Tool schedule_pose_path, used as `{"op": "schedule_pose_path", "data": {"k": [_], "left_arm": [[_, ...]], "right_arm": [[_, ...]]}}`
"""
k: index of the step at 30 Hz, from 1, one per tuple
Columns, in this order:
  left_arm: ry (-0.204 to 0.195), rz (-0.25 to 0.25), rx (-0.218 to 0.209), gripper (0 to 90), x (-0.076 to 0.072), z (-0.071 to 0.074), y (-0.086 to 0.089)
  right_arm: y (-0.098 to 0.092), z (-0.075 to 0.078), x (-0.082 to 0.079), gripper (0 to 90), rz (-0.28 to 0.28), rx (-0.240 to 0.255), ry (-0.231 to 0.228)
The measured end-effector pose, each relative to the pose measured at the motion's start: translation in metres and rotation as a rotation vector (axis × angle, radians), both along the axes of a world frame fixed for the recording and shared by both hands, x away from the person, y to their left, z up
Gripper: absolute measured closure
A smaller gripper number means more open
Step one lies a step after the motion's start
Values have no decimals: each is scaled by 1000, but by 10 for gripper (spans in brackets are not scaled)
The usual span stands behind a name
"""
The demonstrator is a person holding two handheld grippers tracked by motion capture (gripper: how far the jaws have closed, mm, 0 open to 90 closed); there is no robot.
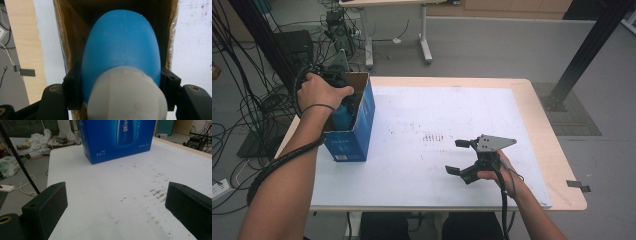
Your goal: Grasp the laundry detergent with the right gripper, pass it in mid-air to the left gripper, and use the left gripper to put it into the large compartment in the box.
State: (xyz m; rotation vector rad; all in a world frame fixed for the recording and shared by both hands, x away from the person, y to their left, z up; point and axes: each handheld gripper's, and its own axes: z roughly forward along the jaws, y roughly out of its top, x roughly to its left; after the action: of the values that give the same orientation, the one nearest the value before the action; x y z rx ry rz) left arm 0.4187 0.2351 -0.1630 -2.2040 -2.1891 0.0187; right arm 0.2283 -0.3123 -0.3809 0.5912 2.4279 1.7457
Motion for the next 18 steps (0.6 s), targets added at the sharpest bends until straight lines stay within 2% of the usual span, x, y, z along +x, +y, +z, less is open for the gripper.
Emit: {"op": "schedule_pose_path", "data": {"k": [18], "left_arm": [[33,-4,6,376,1,-20,-2]], "right_arm": [[0,0,-1,48,-3,-3,3]]}}
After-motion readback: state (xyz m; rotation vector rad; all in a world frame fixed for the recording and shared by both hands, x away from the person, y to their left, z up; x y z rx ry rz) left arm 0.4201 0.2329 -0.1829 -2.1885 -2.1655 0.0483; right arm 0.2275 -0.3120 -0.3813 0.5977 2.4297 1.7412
